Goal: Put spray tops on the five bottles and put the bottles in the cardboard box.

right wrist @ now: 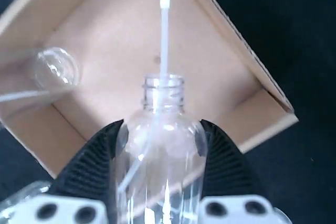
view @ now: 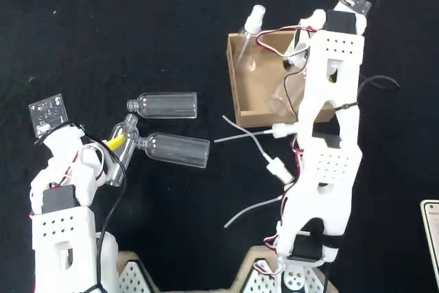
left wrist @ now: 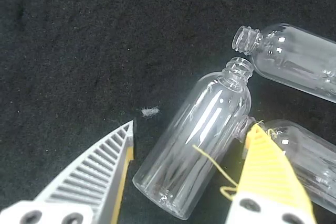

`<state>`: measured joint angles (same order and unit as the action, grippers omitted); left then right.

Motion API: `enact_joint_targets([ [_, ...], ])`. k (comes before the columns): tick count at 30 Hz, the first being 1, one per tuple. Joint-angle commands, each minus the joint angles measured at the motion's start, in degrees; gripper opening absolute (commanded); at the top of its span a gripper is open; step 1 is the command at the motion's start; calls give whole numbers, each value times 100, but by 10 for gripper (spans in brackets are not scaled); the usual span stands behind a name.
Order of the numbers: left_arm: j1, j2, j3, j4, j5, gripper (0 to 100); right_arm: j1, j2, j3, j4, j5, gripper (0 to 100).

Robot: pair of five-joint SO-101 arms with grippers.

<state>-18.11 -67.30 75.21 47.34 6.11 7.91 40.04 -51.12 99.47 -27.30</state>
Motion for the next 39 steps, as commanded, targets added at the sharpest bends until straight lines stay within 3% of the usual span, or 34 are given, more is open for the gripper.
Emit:
enact_joint_targets([
  [1, -48, -62, -92, -132, 26, 325, -114, -778, 391, 132, 360, 57],
  [10, -48, -62, -92, -132, 26, 325, -132, -1912, 2246, -431, 615, 57],
  [21, -48, -62, -92, -132, 26, 325, -44, -4576, 6088, -2488, 932, 57],
  [27, -48, -62, -92, -123, 26, 325, 176, -5437, 7389, -3297, 1512, 57],
  [33, -48, -62, -92, -123, 26, 325, 492, -5842, 7829, -3376, 1793, 57],
  [39, -48, -62, -101, -123, 26, 325, 501, -6290, 7925, -2743, 1899, 57],
])
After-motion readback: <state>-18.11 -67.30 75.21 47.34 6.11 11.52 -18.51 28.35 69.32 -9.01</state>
